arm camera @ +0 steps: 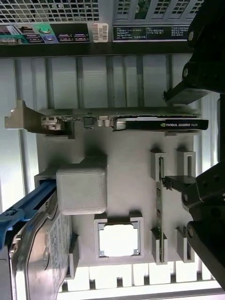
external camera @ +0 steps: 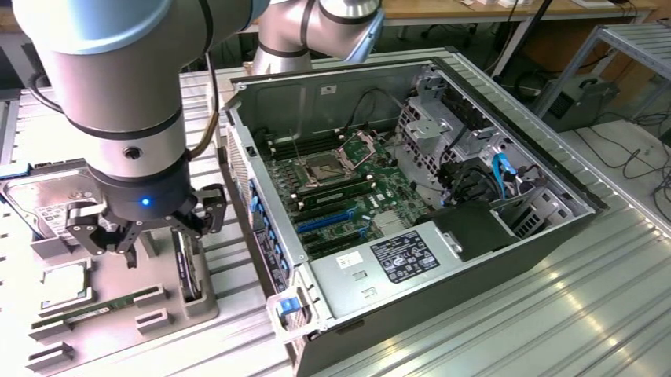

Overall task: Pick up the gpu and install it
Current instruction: 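Pick up the gpu and move the gpu toward the slot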

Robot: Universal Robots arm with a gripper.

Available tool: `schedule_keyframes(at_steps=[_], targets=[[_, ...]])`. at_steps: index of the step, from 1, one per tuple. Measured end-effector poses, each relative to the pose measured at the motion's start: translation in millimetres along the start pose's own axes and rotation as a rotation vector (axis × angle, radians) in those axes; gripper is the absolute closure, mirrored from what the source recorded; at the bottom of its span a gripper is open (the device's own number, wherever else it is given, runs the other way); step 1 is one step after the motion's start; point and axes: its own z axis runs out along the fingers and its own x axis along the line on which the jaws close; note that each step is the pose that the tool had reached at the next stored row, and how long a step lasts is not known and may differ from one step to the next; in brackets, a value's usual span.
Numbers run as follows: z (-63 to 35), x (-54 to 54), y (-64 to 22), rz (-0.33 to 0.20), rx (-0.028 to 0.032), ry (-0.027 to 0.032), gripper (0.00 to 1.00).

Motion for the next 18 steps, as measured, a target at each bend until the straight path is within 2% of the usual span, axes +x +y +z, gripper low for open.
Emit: schedule_keyframes(at_steps=[2,7,13,16,17,18], targets=[[1.2,-0.3,1.7,0.001,0.0118,-0.0008,0.28],[3.1,-0.5,5.1,0.004,0.0466,-0.0062,0.28],[3.9,-0.8,6.1,0.003,0.0477,-0.0072,0.28],[5.2,-0.8,8.5,0.003,0.0470,-0.0234,0.28],[5.7,-0.8,9.5,0.003,0.0468,-0.0271,0.28],[13.5,-0.7,23.5,-0.030,0.0493,-0.0461,0.28]])
